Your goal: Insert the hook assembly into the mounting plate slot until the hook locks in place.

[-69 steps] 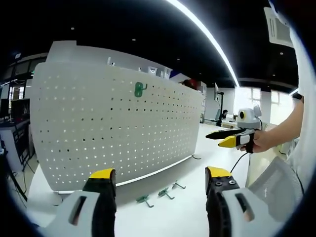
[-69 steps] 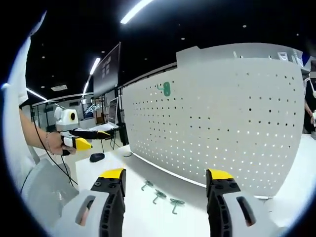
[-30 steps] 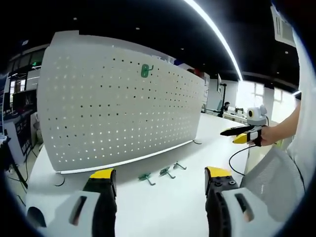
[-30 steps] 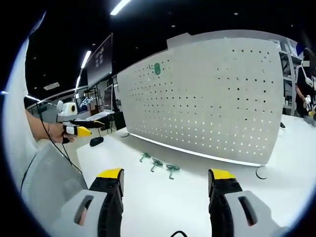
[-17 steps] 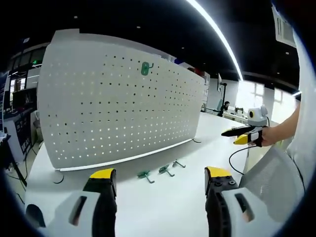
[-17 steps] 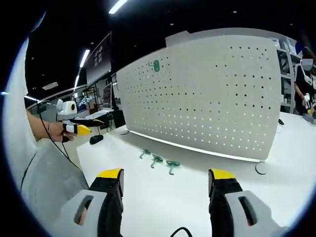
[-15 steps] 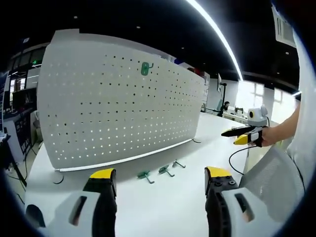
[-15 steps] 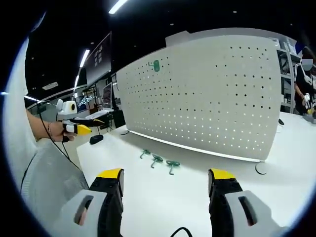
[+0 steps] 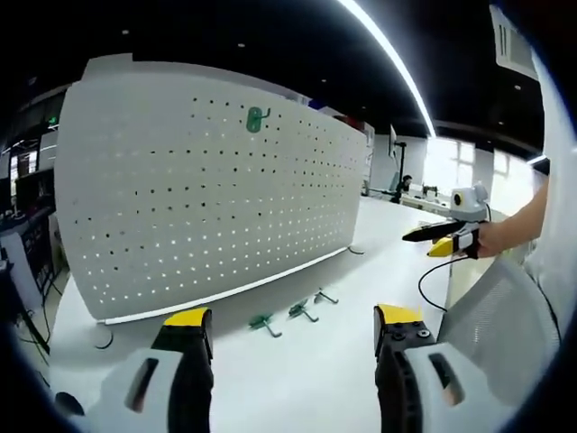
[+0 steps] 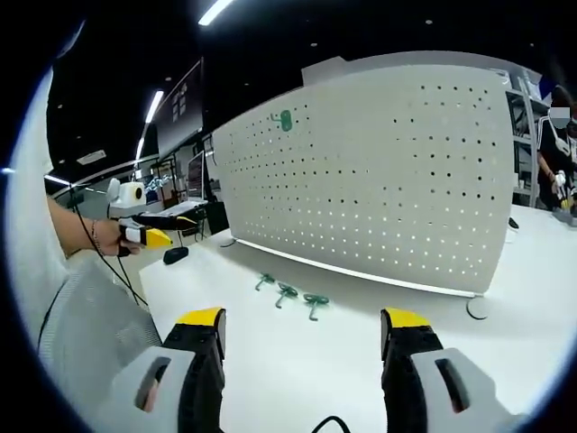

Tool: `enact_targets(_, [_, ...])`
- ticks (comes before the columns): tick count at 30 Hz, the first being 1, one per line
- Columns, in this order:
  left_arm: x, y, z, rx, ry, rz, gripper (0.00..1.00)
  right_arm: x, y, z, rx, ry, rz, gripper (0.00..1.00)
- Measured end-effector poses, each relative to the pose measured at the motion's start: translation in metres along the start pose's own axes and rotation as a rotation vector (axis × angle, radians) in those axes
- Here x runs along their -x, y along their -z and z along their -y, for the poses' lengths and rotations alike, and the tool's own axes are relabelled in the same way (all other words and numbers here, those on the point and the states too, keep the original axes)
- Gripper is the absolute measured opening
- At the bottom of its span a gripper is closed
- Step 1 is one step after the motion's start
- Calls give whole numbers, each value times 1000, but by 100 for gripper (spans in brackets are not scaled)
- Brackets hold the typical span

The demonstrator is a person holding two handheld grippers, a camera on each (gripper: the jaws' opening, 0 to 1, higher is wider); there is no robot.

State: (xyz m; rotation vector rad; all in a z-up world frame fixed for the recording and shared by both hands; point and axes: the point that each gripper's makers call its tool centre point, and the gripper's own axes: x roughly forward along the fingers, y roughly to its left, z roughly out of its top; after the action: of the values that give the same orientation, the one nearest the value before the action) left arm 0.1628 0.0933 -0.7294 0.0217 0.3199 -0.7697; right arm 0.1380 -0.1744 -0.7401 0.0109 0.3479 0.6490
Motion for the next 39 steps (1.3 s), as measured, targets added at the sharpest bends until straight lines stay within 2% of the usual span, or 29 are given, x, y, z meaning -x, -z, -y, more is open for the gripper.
enact_targets(5, [-10, 4, 4, -56, 52, -56, 76, 0, 0, 1, 4, 0, -1, 68])
enact_targets(10, [-17, 2, 2, -82, 81, -83, 76, 1, 0, 0, 6, 0, -3, 68])
enact_targets(22, [-33, 15, -13, -150, 126, -206, 75, 1, 0, 0, -1, 5, -16, 69])
enact_targets(39, [-56, 25, -22, -214, 185, -301, 76, 1, 2, -2, -10, 14, -44, 71])
